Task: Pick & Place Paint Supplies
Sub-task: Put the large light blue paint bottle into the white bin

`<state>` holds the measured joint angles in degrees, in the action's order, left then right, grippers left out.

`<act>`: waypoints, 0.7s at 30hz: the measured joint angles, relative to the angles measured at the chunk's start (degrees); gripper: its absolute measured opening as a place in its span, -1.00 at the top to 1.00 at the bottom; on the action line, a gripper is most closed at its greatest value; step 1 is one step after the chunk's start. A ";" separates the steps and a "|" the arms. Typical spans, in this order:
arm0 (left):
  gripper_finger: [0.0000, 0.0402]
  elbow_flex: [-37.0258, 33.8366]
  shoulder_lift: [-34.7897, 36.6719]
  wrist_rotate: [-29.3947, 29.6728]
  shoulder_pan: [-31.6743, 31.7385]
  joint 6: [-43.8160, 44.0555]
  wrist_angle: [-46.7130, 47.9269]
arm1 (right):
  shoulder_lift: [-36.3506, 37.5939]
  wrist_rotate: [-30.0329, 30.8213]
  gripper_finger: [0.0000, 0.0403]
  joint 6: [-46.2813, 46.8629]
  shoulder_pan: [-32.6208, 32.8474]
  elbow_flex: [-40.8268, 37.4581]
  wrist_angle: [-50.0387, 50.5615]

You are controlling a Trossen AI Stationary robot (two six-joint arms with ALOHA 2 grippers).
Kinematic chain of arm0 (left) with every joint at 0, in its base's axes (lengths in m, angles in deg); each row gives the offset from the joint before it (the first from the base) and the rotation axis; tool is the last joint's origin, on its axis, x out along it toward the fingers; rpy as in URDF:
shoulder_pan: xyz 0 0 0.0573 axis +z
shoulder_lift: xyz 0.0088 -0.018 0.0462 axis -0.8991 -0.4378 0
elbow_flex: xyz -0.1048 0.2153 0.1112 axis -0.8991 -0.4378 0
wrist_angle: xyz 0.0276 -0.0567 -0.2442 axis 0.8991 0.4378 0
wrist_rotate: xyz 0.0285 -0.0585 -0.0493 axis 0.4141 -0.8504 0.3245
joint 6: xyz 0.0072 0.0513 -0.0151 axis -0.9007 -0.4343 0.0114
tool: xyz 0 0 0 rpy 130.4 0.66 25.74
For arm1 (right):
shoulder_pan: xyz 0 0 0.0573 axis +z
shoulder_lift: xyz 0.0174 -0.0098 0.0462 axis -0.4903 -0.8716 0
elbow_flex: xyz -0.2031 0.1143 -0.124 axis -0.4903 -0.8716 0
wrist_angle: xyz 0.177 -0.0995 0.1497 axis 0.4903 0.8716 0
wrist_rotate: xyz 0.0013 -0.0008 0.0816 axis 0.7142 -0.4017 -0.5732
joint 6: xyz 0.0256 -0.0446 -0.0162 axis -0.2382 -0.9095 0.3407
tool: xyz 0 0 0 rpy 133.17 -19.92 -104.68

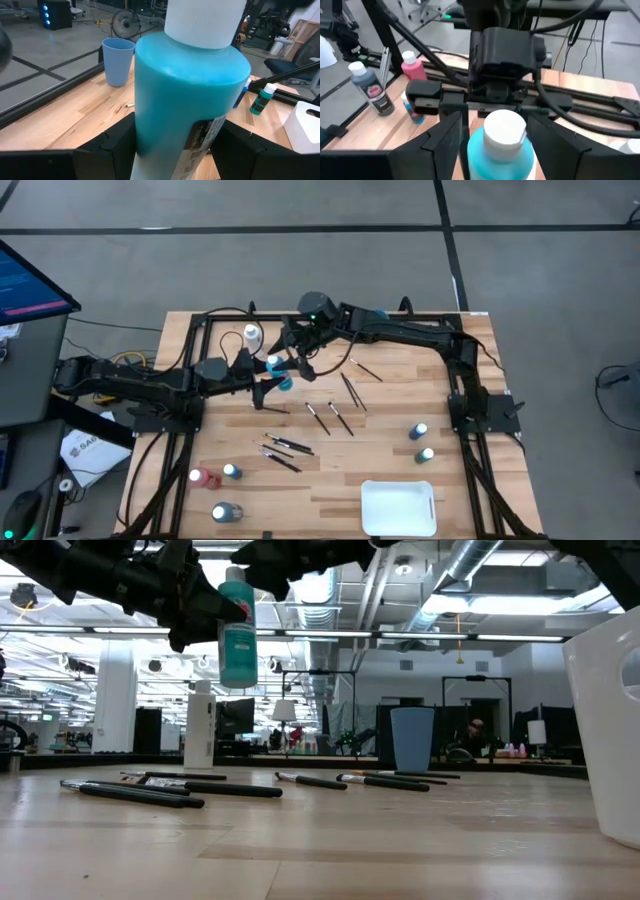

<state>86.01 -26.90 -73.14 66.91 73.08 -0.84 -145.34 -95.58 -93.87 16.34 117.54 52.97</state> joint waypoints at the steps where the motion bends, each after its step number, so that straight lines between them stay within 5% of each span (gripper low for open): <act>1: -0.02 0.00 0.00 0.00 0.00 0.00 0.04 | 0.01 -0.08 -0.09 0.03 -0.12 0.06 -0.35; 21: -0.02 0.00 0.00 0.04 0.00 0.00 -0.37 | -0.16 -0.08 -0.09 -0.93 -0.24 0.08 0.36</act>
<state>86.01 -26.90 -73.10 66.91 73.08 -1.21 -145.50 -95.65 -94.80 16.10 117.62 53.32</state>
